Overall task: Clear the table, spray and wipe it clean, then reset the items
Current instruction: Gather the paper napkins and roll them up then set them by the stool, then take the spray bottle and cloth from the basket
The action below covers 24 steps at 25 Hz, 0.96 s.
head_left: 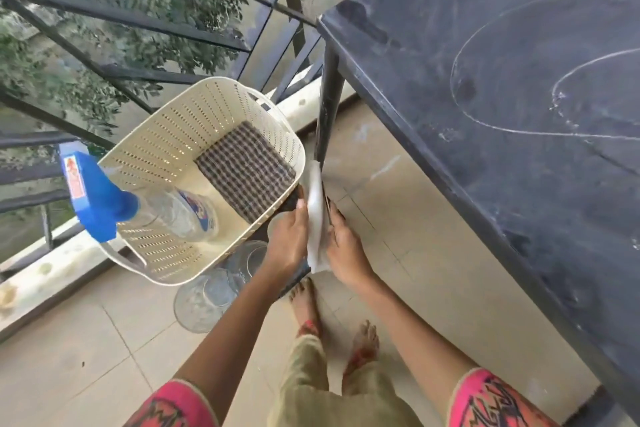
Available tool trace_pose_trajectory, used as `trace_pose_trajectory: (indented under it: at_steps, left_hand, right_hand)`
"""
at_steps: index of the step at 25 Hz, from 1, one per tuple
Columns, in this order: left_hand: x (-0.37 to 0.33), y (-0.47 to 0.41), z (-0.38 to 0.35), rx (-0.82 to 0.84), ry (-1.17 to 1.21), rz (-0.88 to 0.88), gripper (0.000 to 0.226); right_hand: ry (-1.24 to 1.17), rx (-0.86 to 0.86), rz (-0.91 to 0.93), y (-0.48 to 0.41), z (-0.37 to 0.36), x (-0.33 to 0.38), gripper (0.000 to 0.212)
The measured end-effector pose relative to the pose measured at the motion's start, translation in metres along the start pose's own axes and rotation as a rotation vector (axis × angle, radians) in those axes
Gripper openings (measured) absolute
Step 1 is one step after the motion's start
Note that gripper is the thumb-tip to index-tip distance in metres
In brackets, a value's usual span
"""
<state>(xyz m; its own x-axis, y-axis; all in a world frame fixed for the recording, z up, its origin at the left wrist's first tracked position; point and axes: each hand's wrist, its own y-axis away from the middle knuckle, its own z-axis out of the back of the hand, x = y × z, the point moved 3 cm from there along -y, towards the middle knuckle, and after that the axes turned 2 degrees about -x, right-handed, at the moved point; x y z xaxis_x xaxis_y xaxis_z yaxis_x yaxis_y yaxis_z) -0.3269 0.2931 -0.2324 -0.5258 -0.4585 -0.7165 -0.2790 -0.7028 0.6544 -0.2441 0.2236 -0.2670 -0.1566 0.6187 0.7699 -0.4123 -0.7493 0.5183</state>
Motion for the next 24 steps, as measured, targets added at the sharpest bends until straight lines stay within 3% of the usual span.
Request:
trace_pose_trajectory:
  at_steps: [4,9,13,16,19,22,24]
  left_hand:
    - [-0.011,0.019,-0.002,-0.054,-0.071,-0.024,0.055]
    - [-0.030,0.061,0.012,-0.177,-0.031,-0.240,0.028]
    - [-0.031,0.111,0.059,-0.744,0.205,-0.389,0.023]
    - [-0.015,0.121,0.098,-1.067,0.252,-0.234,0.049]
    - [-0.003,0.093,0.135,-1.003,0.244,-0.159,0.075]
    - [-0.004,0.051,0.161,-0.794,0.219,-0.255,0.087]
    - [-0.009,0.033,0.168,-0.747,0.143,-0.351,0.085]
  right_hand:
    - [0.005,-0.006,-0.056,0.001,0.012,0.012,0.051]
    - [0.087,-0.070,0.096,0.019,0.031,0.044,0.054]
    - [0.180,-0.104,0.442,0.034,0.030,0.102,0.052]
    - [0.341,-0.006,0.594,0.023,0.004,0.135,0.052]
    - [0.595,0.172,0.489,-0.017,-0.043,0.147,0.065]
    - [0.788,0.256,0.325,-0.063,-0.087,0.145,0.080]
    - [0.832,0.268,0.263,-0.087,-0.111,0.135,0.086]
